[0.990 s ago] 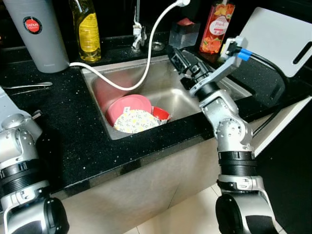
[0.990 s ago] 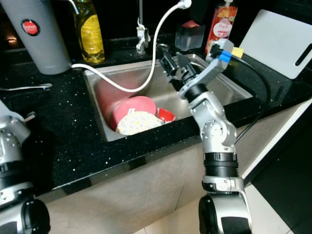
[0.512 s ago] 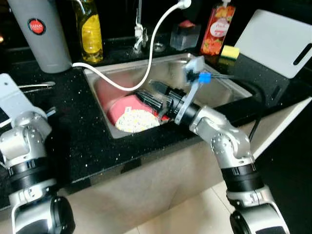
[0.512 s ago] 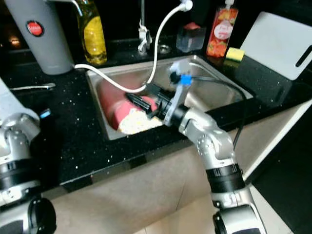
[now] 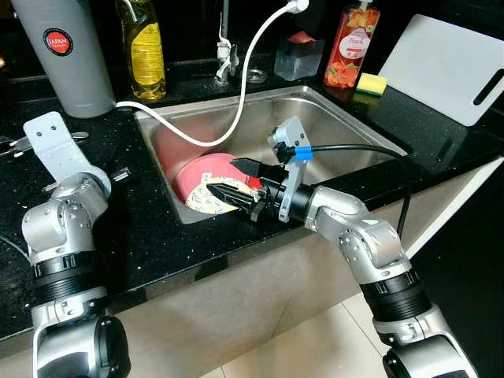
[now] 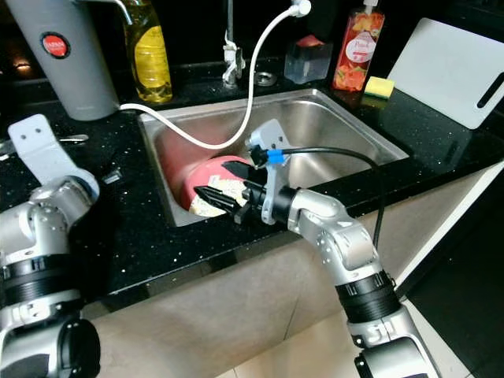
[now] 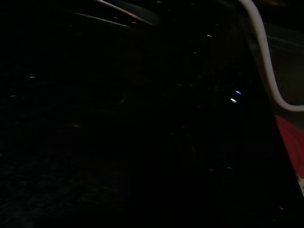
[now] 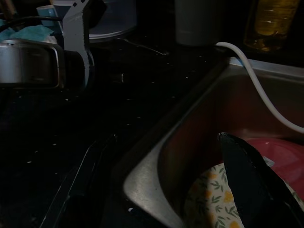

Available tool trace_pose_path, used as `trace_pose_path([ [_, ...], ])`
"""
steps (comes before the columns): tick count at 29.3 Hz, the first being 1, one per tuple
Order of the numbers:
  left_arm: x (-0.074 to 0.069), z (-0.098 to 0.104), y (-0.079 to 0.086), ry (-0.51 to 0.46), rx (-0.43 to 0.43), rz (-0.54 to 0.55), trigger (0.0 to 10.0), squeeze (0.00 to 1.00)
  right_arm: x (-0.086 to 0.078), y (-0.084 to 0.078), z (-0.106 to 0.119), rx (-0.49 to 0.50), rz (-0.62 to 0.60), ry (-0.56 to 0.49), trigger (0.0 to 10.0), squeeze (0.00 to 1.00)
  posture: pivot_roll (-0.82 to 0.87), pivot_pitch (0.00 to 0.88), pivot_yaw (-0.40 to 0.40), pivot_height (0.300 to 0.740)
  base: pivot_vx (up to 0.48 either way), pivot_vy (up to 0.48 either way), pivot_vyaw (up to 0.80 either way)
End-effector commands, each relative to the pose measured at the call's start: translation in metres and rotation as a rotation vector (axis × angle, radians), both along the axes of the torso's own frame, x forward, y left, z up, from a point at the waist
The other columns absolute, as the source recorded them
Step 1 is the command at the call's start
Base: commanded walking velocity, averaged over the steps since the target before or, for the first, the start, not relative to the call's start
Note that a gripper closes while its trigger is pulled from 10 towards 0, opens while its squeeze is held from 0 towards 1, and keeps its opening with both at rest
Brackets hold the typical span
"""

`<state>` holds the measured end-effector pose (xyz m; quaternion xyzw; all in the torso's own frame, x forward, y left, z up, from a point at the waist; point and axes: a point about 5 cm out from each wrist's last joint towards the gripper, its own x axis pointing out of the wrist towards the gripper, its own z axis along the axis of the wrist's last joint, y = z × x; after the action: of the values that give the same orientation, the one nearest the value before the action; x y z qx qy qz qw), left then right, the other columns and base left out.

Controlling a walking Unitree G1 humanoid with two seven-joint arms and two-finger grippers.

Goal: Kitchen organization

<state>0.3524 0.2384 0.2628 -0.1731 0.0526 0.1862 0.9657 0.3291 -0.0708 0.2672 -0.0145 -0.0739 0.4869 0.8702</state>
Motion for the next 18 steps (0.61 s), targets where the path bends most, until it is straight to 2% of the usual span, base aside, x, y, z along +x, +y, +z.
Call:
trace_pose_path([
  [1,0.000,0.000,0.000,0.005,0.057,0.010,10.0,0.00,0.001,-0.004,0.004,0.019,-0.028,-0.012,10.0,0.00,-0.09,0.146,-0.036,0.740,0.000,0.000,0.00],
  [4,-0.003,0.015,0.005,-0.061,0.181,0.038,10.0,0.00,0.002,-0.006,0.008,0.042,-0.046,-0.025,10.0,0.00,-0.09,0.147,-0.036,0.740,0.000,0.000,0.00],
  [5,-0.003,0.015,0.005,-0.061,0.181,0.038,10.0,0.00,0.002,-0.006,0.008,0.042,-0.046,-0.025,10.0,0.00,-0.09,0.147,-0.036,0.740,0.000,0.000,0.00],
  [7,-0.004,0.027,0.001,-0.121,0.236,-0.015,10.0,0.00,0.002,-0.006,0.010,0.060,-0.048,-0.032,10.0,0.00,-0.09,0.147,-0.038,0.740,0.000,0.000,0.00],
  [9,-0.003,0.035,-0.009,-0.153,0.222,-0.124,10.0,0.00,0.002,-0.006,0.012,0.069,-0.049,-0.035,10.0,0.00,-0.09,0.147,-0.038,0.740,0.000,0.000,0.00],
  [12,-0.004,0.037,-0.013,-0.163,0.216,-0.166,10.0,0.00,0.002,-0.006,0.012,0.071,-0.050,-0.036,10.0,0.00,-0.09,0.147,-0.038,0.740,0.000,0.000,0.00],
  [14,-0.005,0.043,-0.018,-0.178,0.207,-0.231,10.0,0.00,0.002,-0.006,0.014,0.080,-0.054,-0.039,10.0,0.00,-0.09,0.146,-0.038,0.740,0.000,0.000,0.00],
  [17,-0.007,0.045,-0.017,-0.155,0.172,-0.256,10.0,0.00,0.001,-0.006,0.015,0.088,-0.053,-0.042,10.0,0.00,-0.08,0.148,-0.032,0.740,0.000,0.000,0.00],
  [18,-0.007,0.042,-0.015,-0.108,0.161,-0.262,10.0,0.00,0.001,-0.006,0.016,0.090,-0.051,-0.042,10.0,0.00,-0.08,0.150,-0.031,0.740,0.000,0.000,0.00],
])
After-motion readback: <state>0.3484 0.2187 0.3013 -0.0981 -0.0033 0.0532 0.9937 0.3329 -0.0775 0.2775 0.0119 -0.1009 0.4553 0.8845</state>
